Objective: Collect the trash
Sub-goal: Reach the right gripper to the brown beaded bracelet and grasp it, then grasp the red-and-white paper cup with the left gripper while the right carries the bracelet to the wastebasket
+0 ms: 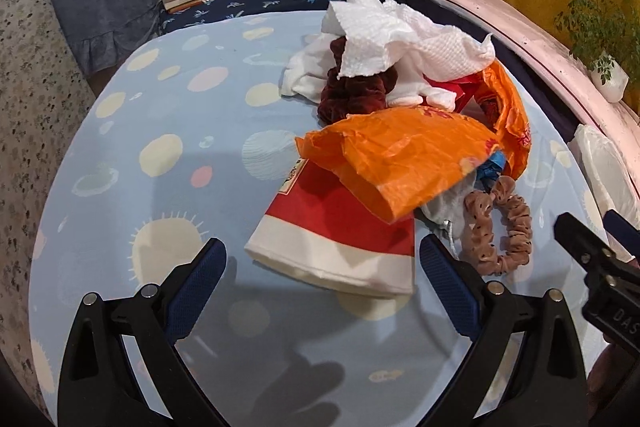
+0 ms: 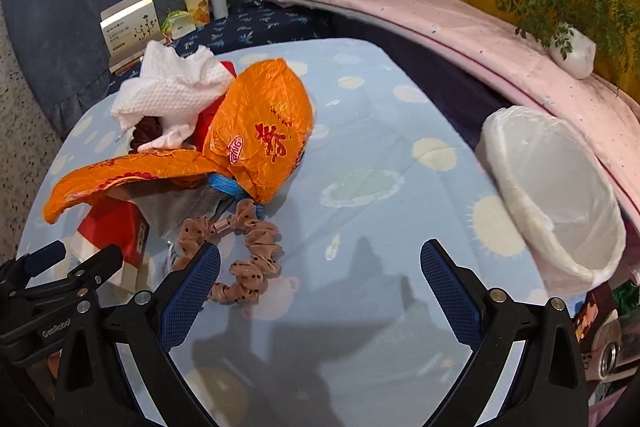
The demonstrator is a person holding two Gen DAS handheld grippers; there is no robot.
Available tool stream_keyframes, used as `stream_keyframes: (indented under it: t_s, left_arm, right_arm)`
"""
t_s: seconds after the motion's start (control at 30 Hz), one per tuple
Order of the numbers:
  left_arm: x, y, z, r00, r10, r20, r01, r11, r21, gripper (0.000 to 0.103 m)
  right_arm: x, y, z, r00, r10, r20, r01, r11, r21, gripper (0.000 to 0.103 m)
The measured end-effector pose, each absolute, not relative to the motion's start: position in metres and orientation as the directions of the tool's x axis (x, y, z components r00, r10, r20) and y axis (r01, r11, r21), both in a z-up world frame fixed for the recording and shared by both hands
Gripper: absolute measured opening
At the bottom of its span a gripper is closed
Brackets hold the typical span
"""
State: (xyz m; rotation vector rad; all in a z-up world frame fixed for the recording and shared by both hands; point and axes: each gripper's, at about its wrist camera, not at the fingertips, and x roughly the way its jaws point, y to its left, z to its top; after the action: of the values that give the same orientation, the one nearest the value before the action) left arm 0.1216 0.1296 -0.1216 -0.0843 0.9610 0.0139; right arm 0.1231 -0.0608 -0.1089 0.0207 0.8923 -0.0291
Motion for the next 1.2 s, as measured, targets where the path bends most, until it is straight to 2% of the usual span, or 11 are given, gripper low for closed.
stream_keyframes:
  t_s: [0.1, 0.23, 0.3, 0.33, 0.37, 0.5, 0.57, 0.77, 1.2]
  left_arm:
    - [0.129, 0.13, -0.128, 0.564, -0.041, -0.825, -0.039, 0.996, -0.076, 0.093]
    - [0.136, 0.13, -0.135, 0.557, -0.062, -0.828, -0.02, 0.996, -0.088, 0.092]
    - [0.138, 0.129, -0.137, 0.551, -0.08, -0.831, -0.005, 0.995, -0.099, 0.088]
    - [0.139, 0.129, -0.139, 0.544, -0.093, -0.834, 0.004, 0.994, -0.109, 0.083]
    - [0.14, 0.13, -0.14, 0.54, -0.102, -0.836, 0.01, 0.993, -0.115, 0.083]
    - [0.136, 0.128, -0.139, 0.542, -0.121, -0.832, 0.021, 0.991, -0.13, 0.083]
    - [0.134, 0.127, -0.138, 0.542, -0.123, -0.831, 0.021, 0.991, -0.133, 0.082]
    - [0.119, 0.121, -0.128, 0.554, -0.118, -0.824, 0.015, 0.991, -0.132, 0.082]
    - [0.076, 0.094, -0.07, 0.637, -0.145, -0.757, 0.063, 0.989, -0.136, 0.081]
  right_arm:
    - [0.132, -0.054, -0.12, 0.614, -0.018, -0.789, 0.022, 1.0, -0.005, 0.095]
    - [0.139, -0.045, -0.133, 0.584, -0.008, -0.812, -0.005, 1.0, -0.014, 0.081]
    - [0.142, -0.041, -0.138, 0.569, 0.005, -0.822, -0.021, 1.0, -0.009, 0.074]
    - [0.143, -0.039, -0.141, 0.564, 0.01, -0.826, -0.03, 1.0, -0.008, 0.068]
    - [0.143, -0.036, -0.143, 0.558, 0.016, -0.83, -0.04, 0.999, -0.007, 0.059]
    - [0.14, -0.029, -0.146, 0.551, 0.05, -0.833, -0.077, 0.997, 0.009, 0.038]
    - [0.138, -0.027, -0.145, 0.55, 0.057, -0.833, -0.094, 0.996, 0.007, 0.021]
    - [0.125, -0.032, -0.131, 0.575, 0.079, -0.814, -0.093, 0.995, 0.031, 0.015]
    - [0.089, -0.079, -0.061, 0.699, 0.056, -0.713, -0.012, 0.998, 0.066, 0.015]
